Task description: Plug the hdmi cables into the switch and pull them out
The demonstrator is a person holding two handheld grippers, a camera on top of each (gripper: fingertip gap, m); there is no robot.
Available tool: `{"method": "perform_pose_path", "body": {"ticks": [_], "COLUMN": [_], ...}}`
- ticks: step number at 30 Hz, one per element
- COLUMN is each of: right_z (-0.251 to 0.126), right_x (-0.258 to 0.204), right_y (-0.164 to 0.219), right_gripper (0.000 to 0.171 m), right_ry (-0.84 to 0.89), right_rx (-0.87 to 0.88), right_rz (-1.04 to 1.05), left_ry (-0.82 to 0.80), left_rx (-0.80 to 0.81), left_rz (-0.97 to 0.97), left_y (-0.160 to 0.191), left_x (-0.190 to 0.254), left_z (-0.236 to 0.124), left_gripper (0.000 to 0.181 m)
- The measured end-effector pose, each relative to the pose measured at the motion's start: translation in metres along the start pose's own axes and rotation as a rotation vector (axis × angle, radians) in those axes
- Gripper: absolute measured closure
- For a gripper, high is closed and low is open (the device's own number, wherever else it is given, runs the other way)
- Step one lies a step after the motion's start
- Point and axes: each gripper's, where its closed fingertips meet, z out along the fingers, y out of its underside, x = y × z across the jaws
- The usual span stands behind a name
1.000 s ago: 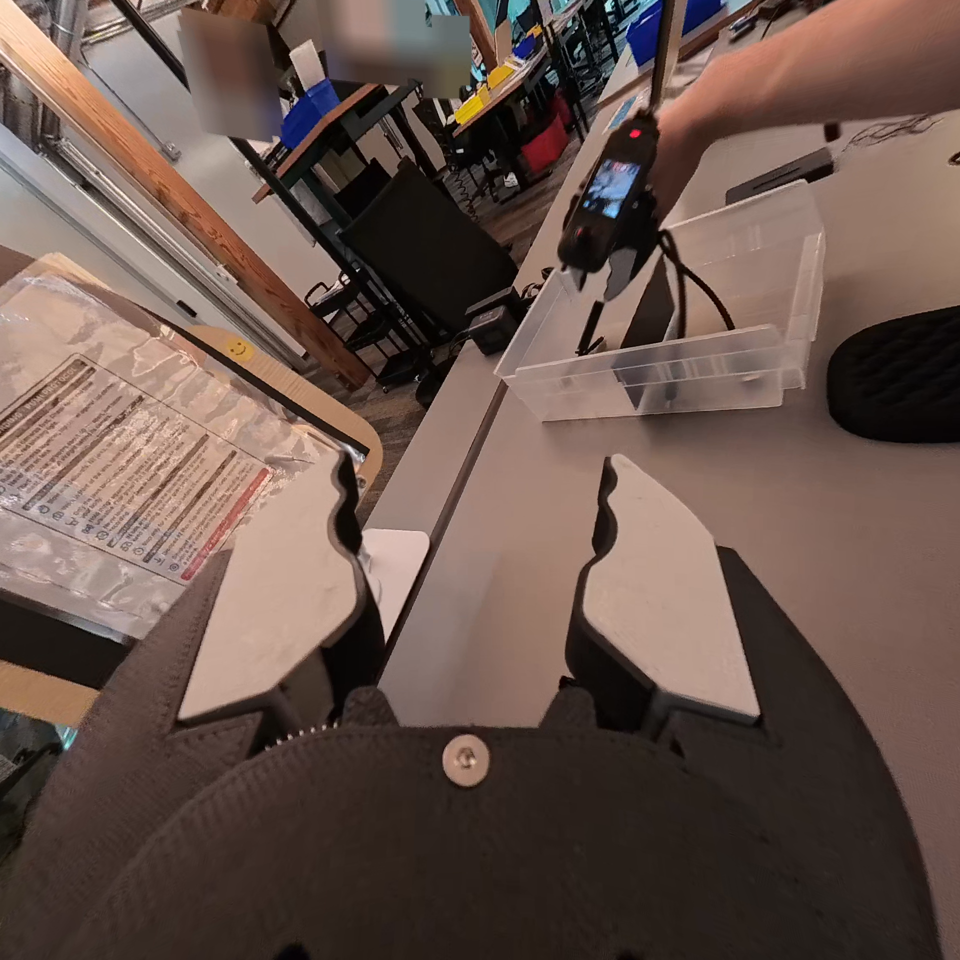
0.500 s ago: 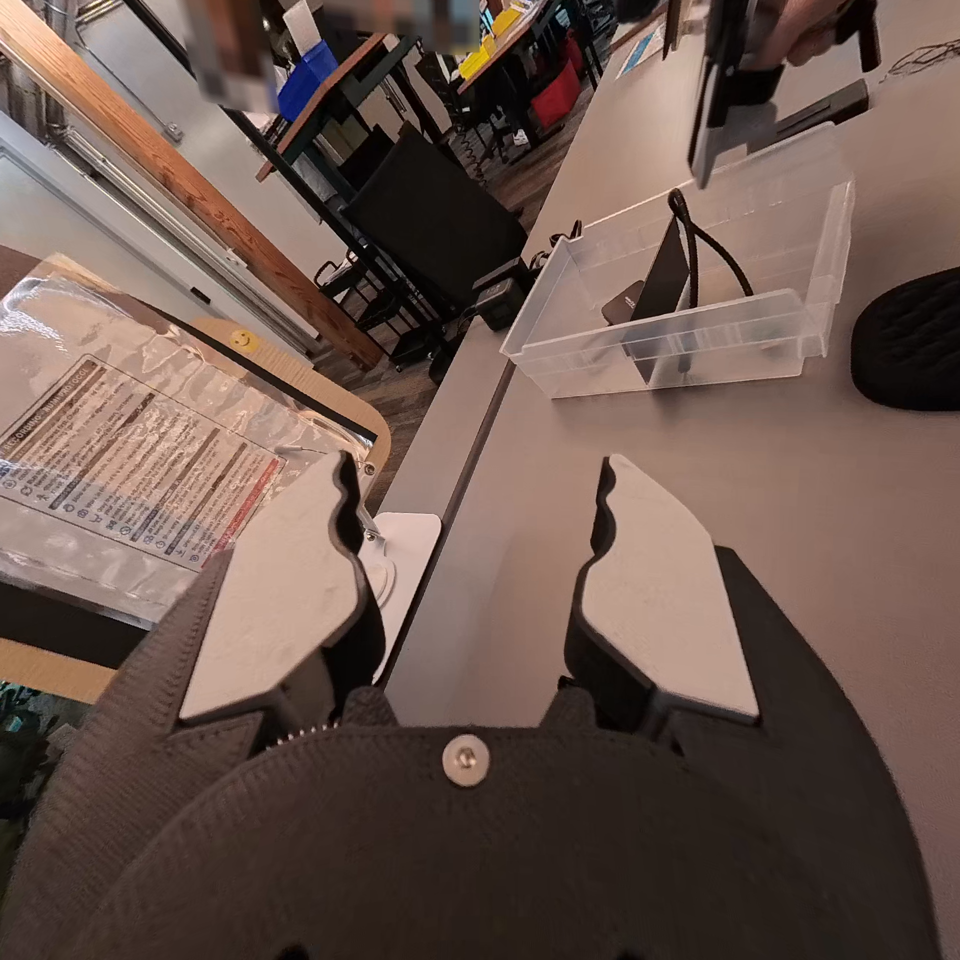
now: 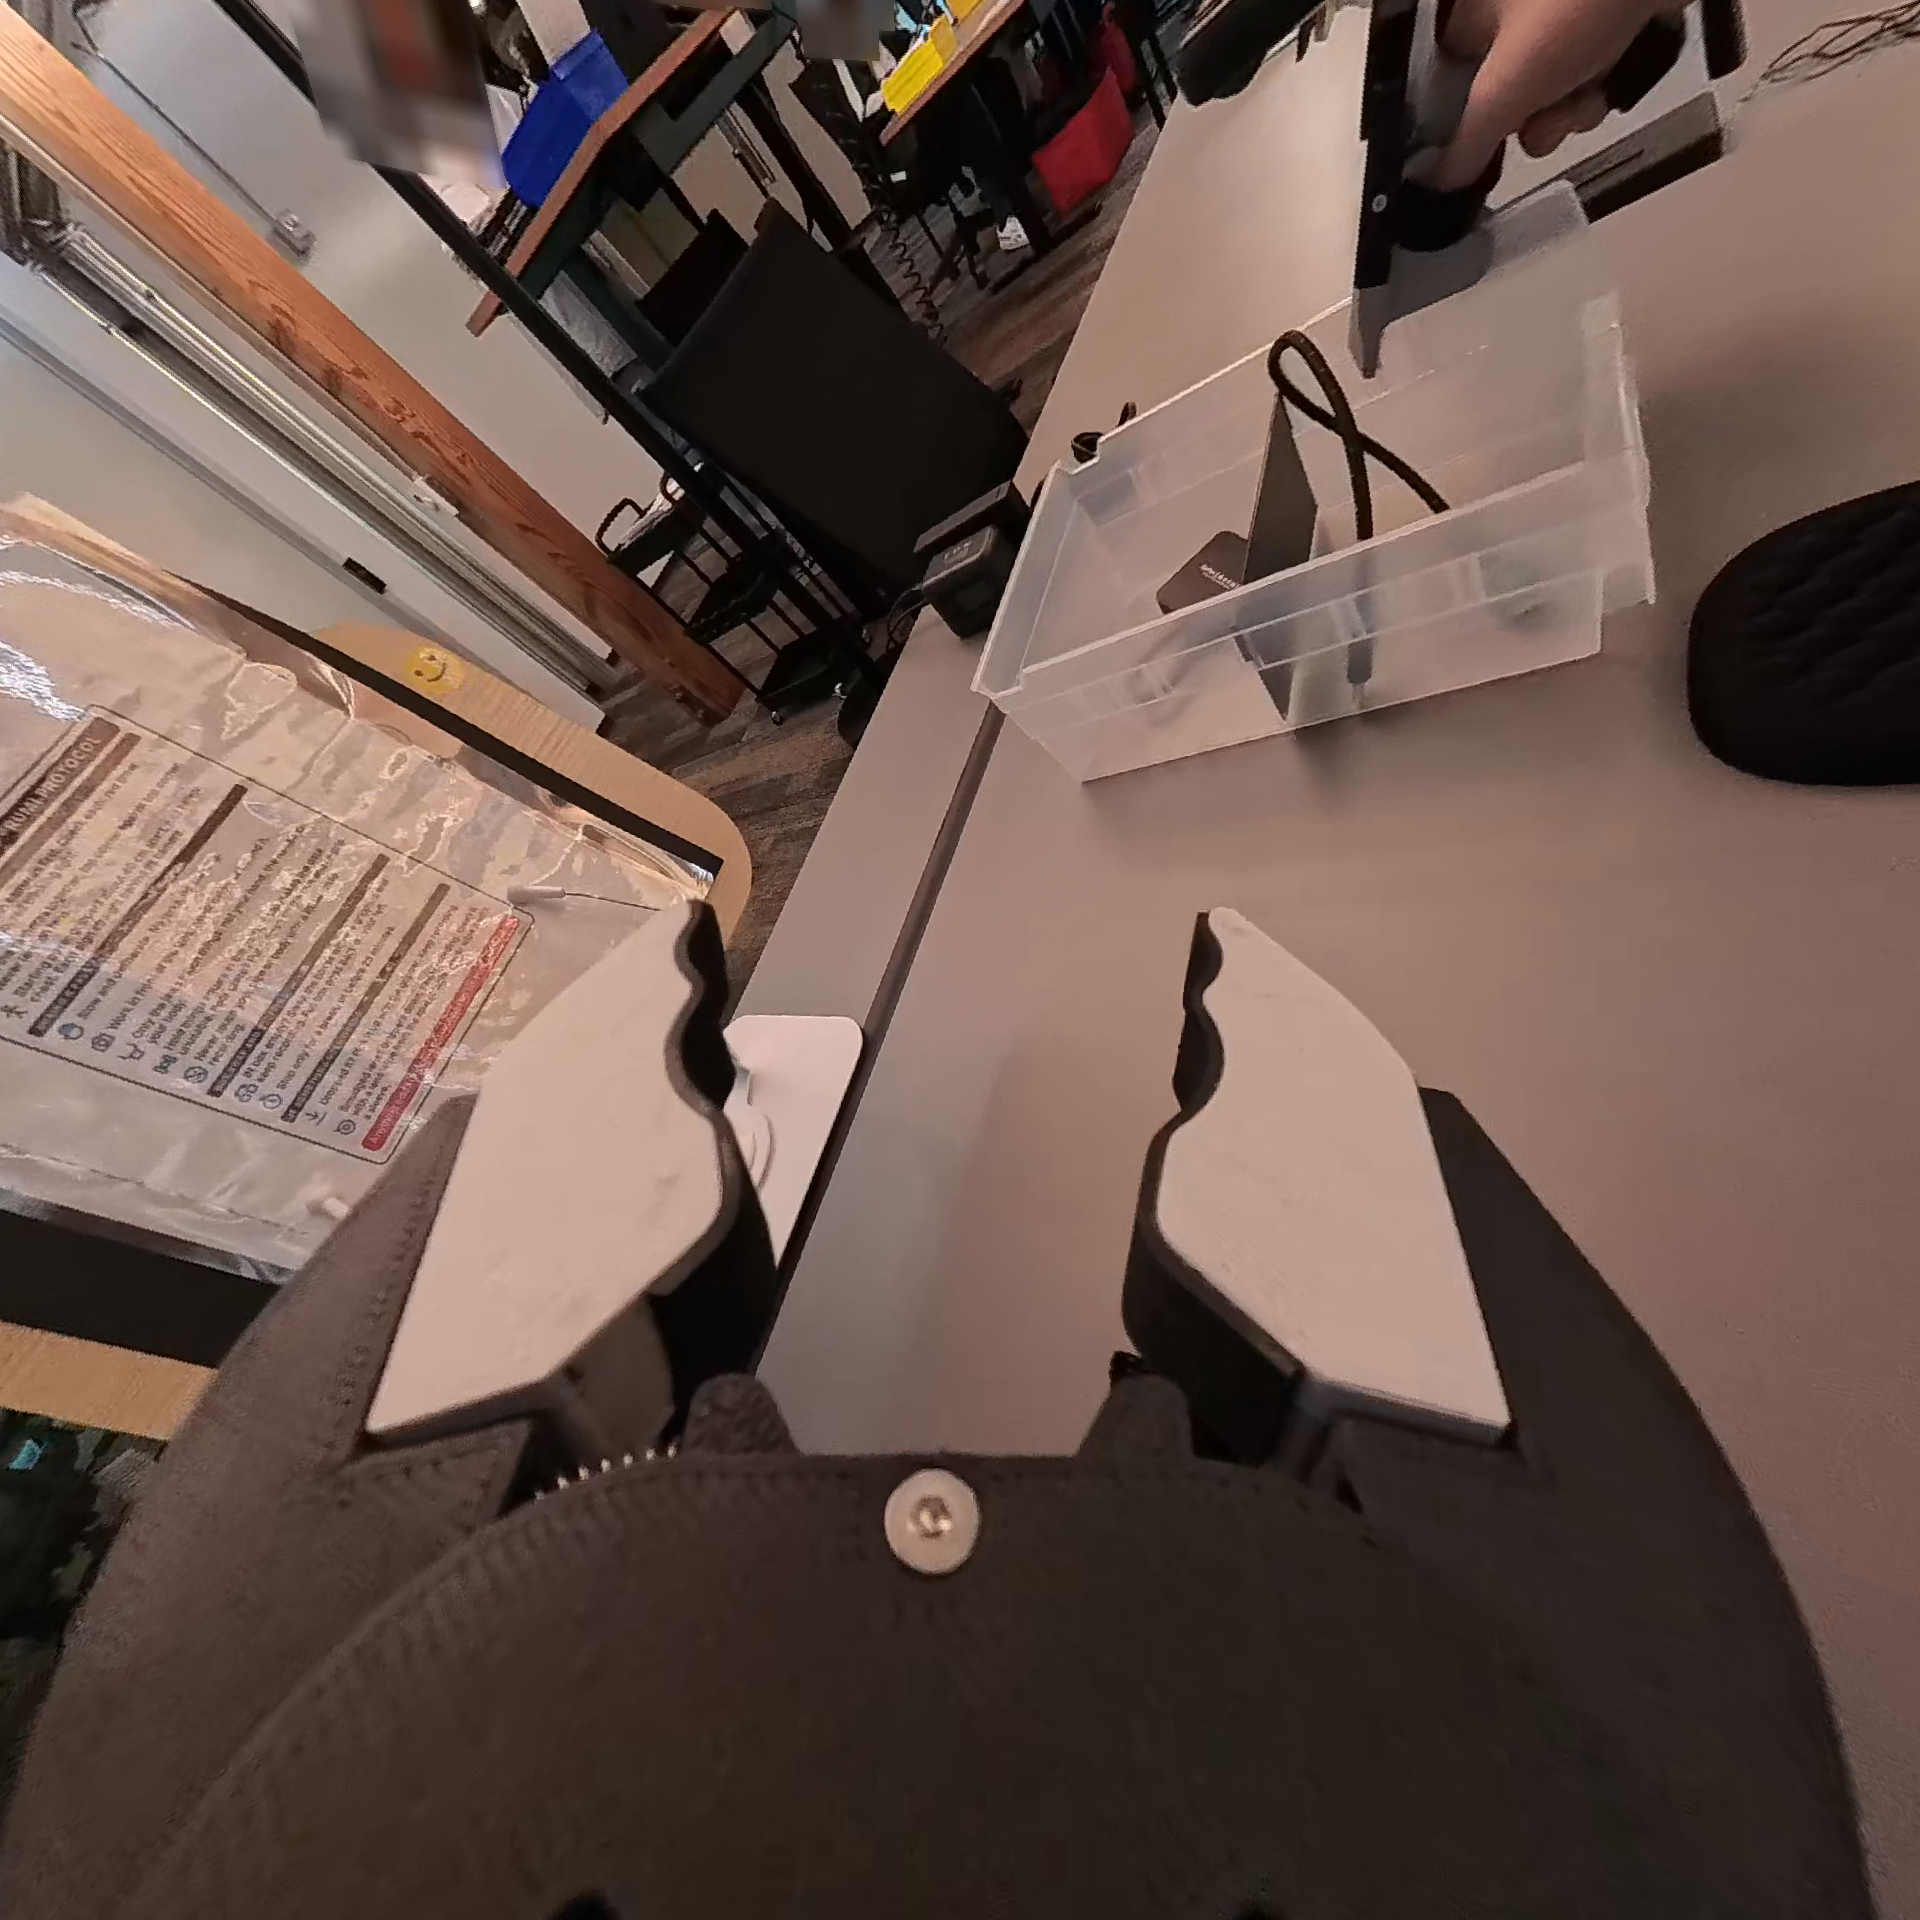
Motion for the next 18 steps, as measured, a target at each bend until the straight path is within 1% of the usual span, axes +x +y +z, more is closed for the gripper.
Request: {"method": "perform_pose_path", "body": {"ticks": [4,6,7,9,12,13,15,16,18], "right_z": [0.0,-0.001,-0.003,-0.014,-0.042,-0.047,-0.042,-0.039,-0.025], "right_x": [0.0,0.001,0.004,0.009,-0.003,-0.013,-0.035,-0.039,-0.042], "right_y": [0.0,-0.001,-0.003,-0.011,-0.043,-0.047,-0.05,-0.052,-0.051], "right_gripper": [0.165,0.163,0.16,0.152,0.141,0.148,0.149,0.153,0.154], "right_ry": [0.01,0.032,0.072,0.209,0.452,0.493,0.504,0.53,0.518], "right_rx": [0.005,0.018,0.025,0.078,0.261,0.281,0.291,0.298,0.246], "right_rz": [-0.004,-0.065,-0.127,-0.283,-0.634,-0.759,-0.986,-1.055,-1.115], "left_ry": [-0.003,-0.008,-0.012,-0.014,-0.019,-0.02,-0.018,-0.016,-0.012], "left_rx": [0.011,0.012,0.012,0.015,0.011,0.007,-0.006,-0.01,-0.017], "left_rz": [-0.014,-0.013,-0.013,-0.015,-0.012,-0.009,-0.001,0.002,0.002], "left_y": [-0.002,-0.002,-0.002,-0.002,-0.002,-0.001,0.001,0.002,0.003], "left_x": [-0.002,-0.004,-0.005,-0.006,-0.007,-0.006,-0.005,-0.004,-0.002], "left_z": [-0.002,-0.004,-0.004,-0.006,-0.005,-0.004,-0.002,-0.001,0.0], "left_gripper": [0.096,0.096,0.096,0.096,0.097,0.097,0.097,0.097,0.097]}}
